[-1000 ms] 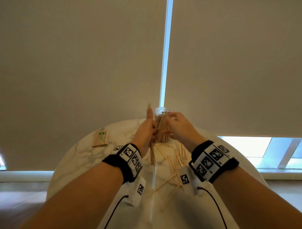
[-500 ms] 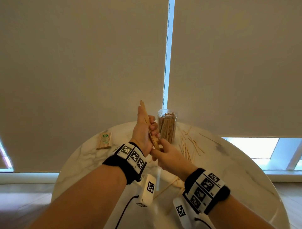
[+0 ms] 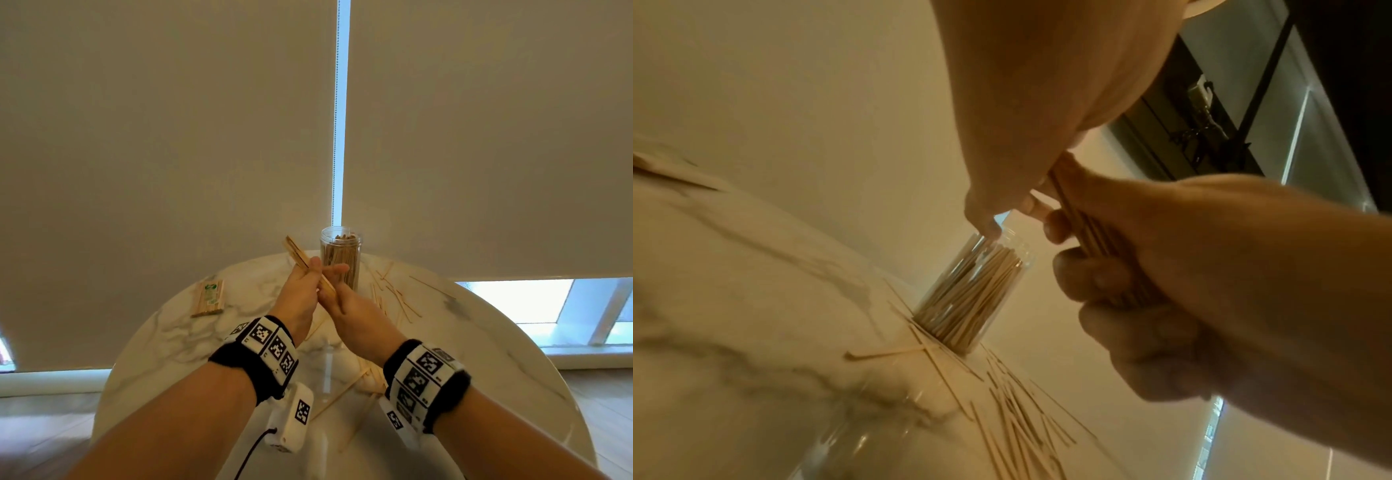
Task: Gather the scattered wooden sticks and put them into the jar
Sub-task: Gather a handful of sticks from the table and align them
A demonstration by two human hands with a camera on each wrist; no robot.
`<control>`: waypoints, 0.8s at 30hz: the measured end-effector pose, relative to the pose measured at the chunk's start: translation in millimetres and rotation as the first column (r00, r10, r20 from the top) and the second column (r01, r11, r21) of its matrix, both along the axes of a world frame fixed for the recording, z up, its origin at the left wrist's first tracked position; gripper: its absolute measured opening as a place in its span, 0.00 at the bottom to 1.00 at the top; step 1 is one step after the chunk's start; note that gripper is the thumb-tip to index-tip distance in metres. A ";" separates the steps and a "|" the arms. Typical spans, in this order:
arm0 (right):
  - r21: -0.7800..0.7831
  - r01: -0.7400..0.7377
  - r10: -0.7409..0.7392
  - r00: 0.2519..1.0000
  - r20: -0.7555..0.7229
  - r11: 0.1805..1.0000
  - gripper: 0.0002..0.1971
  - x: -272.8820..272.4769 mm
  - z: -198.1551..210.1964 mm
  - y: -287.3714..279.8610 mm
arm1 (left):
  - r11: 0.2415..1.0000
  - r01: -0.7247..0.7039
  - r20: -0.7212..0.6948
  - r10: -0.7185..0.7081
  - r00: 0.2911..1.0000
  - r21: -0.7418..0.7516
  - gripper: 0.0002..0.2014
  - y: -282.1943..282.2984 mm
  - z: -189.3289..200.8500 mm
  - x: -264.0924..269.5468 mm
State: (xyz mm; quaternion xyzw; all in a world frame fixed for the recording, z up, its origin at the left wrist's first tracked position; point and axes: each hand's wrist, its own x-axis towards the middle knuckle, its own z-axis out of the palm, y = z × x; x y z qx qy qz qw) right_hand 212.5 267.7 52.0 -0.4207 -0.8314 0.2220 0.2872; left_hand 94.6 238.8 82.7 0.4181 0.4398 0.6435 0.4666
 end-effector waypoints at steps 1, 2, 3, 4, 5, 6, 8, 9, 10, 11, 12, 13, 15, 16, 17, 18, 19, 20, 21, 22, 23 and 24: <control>0.034 0.001 -0.001 1.000 0.025 0.999 0.28 1.3 -1.2 0.1 | 0.999 0.022 0.002 -0.022 1.000 -0.027 0.13 -0.8 1.7 -1.4; 0.059 0.002 -0.005 0.999 0.047 0.998 0.26 3.7 -0.9 -1.1 | 0.998 0.036 -0.004 -0.037 0.999 -0.059 0.12 -0.8 2.1 -3.1; 0.076 0.005 -0.010 0.998 0.066 0.997 0.25 6.2 -0.8 -0.7 | 0.995 0.048 -0.003 -0.049 0.999 -0.082 0.11 -0.2 3.2 -5.6; 0.092 0.009 -0.017 0.996 0.087 0.996 0.24 9.0 -0.4 -1.0 | 0.995 0.046 0.006 -0.046 0.999 -0.091 0.12 0.4 5.3 -9.2; 0.105 0.013 -0.025 0.994 0.108 0.994 0.23 11.8 -0.7 -0.8 | 0.996 0.025 0.039 -0.022 0.999 -0.089 0.16 2.1 8.5 -14.0; 0.116 0.013 -0.028 0.991 0.127 0.993 0.23 14.5 -2.1 -0.3 | 0.996 -0.026 0.080 0.032 0.996 -0.085 0.21 5.0 12.2 -20.0; 0.126 0.004 -0.026 0.985 0.172 0.992 0.22 17.2 -6.0 -0.1 | 0.989 -0.124 0.151 0.136 0.979 -0.085 0.25 8.5 21.5 -30.6; 0.128 -0.002 -0.023 0.982 0.190 0.992 0.22 16.8 -7.1 -0.2 | 0.986 -0.136 0.147 0.149 0.978 -0.092 0.24 8.4 25.8 -33.3; 0.125 -0.005 -0.020 0.980 0.196 0.992 0.20 15.4 -8.1 0.2 | 0.987 -0.123 0.107 0.135 0.985 -0.107 0.24 7.4 28.8 -33.1; 0.120 -0.006 -0.018 0.981 0.193 0.993 0.19 13.7 -8.8 1.5 | 0.988 -0.094 0.059 0.102 0.993 -0.126 0.25 6.4 29.9 -30.6; 0.112 -0.001 -0.019 0.983 0.180 0.994 0.18 11.9 -8.8 2.4 | 0.987 -0.066 0.010 0.068 0.998 -0.144 0.26 5.0 29.8 -26.2; 0.103 0.008 -0.025 0.986 0.167 0.995 0.17 10.6 -8.6 3.5 | 0.987 -0.041 -0.022 0.038 0.999 -0.157 0.26 4.4 29.1 -21.2; 0.074 0.035 -0.045 0.989 0.142 0.997 0.15 9.7 -9.6 6.0 | 0.982 -0.040 -0.131 0.015 0.991 -0.186 0.25 4.3 25.4 -13.4; 0.054 0.049 -0.056 0.989 0.139 0.997 0.13 10.3 -10.0 6.8 | 0.976 -0.067 -0.232 0.018 0.973 -0.208 0.23 5.1 23.1 -12.0; 0.039 0.063 -0.068 0.987 0.149 0.997 0.12 11.2 -9.9 7.6 | 0.967 -0.103 -0.342 0.018 0.940 -0.232 0.21 6.3 20.0 -12.3; 0.038 0.079 -0.084 0.982 0.170 0.996 0.11 12.0 -9.2 8.2 | 0.959 -0.138 -0.426 0.021 0.904 -0.246 0.18 8.1 15.5 -13.4; 0.049 0.097 -0.105 0.975 0.198 0.994 0.10 12.2 -8.3 8.6 | 0.954 -0.166 -0.491 0.022 0.871 -0.251 0.16 8.5 10.7 -14.5; 0.070 0.116 -0.129 0.965 0.227 0.991 0.10 11.8 -7.0 8.7 | 0.952 -0.195 -0.569 0.028 0.822 -0.235 0.15 9.1 5.8 -15.9; 0.089 0.138 -0.157 0.955 0.252 0.986 0.09 11.4 -5.8 9.2 | 0.954 -0.225 -0.649 0.043 0.760 -0.200 0.16 10.3 1.3 -17.6; 0.103 0.160 -0.182 0.944 0.274 0.982 0.10 11.2 -4.9 9.5 | 0.956 -0.246 -0.703 0.064 0.708 -0.161 0.18 11.2 -2.0 -18.2; 0.109 0.176 -0.201 0.934 0.294 0.978 0.10 11.2 -4.1 10.3 | 0.960 -0.243 -0.717 0.073 0.694 -0.138 0.20 11.8 -4.1 -18.2; 0.110 0.186 -0.212 0.925 0.316 0.976 0.11 11.6 -3.2 10.9 | 0.968 -0.210 -0.696 0.057 0.716 -0.136 0.21 11.9 -5.1 -17.7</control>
